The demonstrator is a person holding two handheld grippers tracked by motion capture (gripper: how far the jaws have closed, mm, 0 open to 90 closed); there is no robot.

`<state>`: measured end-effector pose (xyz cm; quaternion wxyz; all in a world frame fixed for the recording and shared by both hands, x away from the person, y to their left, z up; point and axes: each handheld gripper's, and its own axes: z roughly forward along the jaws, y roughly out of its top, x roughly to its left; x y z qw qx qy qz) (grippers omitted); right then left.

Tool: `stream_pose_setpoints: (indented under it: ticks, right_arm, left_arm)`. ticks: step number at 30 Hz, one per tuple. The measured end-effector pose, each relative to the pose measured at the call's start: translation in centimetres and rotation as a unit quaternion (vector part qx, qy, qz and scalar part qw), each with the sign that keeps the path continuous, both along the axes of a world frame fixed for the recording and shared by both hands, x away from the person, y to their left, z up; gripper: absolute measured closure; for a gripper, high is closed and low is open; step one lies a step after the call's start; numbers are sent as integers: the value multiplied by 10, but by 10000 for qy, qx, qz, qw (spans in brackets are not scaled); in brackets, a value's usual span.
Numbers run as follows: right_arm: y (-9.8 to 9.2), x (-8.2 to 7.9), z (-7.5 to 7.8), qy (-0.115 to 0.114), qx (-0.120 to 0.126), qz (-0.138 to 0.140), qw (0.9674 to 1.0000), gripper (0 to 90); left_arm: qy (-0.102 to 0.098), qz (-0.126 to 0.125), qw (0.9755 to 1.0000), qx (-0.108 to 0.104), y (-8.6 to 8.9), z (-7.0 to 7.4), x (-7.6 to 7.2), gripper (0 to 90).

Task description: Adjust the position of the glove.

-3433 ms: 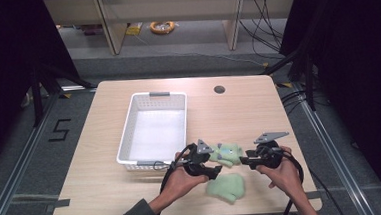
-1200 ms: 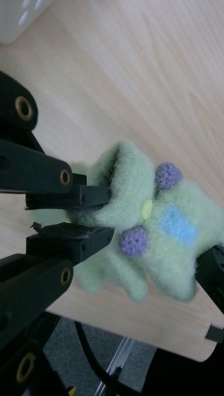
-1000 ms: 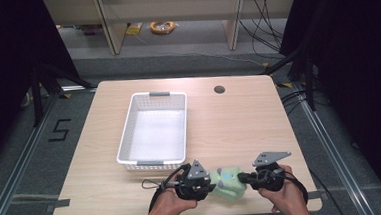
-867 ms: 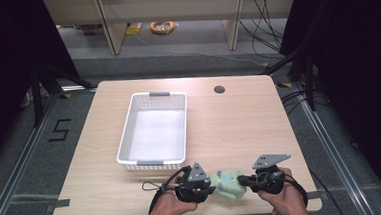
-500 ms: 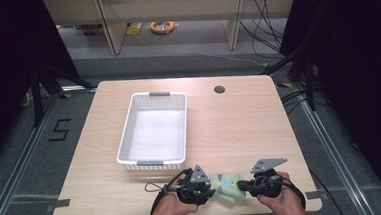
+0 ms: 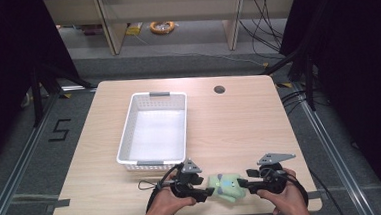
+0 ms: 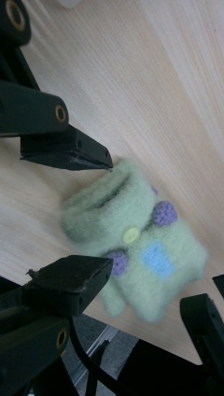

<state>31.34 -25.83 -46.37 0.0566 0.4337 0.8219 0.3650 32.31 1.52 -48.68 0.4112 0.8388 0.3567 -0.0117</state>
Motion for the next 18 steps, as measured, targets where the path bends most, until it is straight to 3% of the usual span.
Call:
stream_pose_setpoints:
  ticks: [2, 4, 7, 8, 11, 12, 13, 16, 18]
  right_arm:
    - [3, 1, -3, 140, 116, -48, 9998, 428]
    - [4, 2, -5, 243, 141, -15, 9996, 413]
    - [9, 4, -12, 246, 240, -88, 9994, 407]
    - [8, 6, -13, 375, 81, -57, 9992, 409]
    - [7, 7, -14, 485, 31, -24, 9988, 406]
    - [9, 7, -18, 419, 171, -109, 9989, 405]
    - [8, 8, -17, 578, -28, 0, 9983, 404]
    - [10, 10, -24, 661, 6, -71, 9978, 387]
    - [10, 11, -27, 705, -34, -98, 9975, 381]
  left_arm:
    - [155, 44, 9999, -20, -3, -4, 3, 423]
    - [150, -65, 9999, -51, -6, -8, 7, 421]
    - [281, 4, 9996, 32, -11, -9, 7, 422]
    - [315, -14, 9995, 32, -13, -10, 8, 422]
    - [327, 28, 9994, 71, -16, -13, 11, 425]
    - [316, -53, 9994, 109, -16, -14, 13, 425]
    - [383, -1, 9992, 66, -17, -15, 12, 425]
    - [414, -3, 9991, 134, -18, -17, 12, 427]
    - [332, 7, 9994, 138, -19, -18, 11, 436]
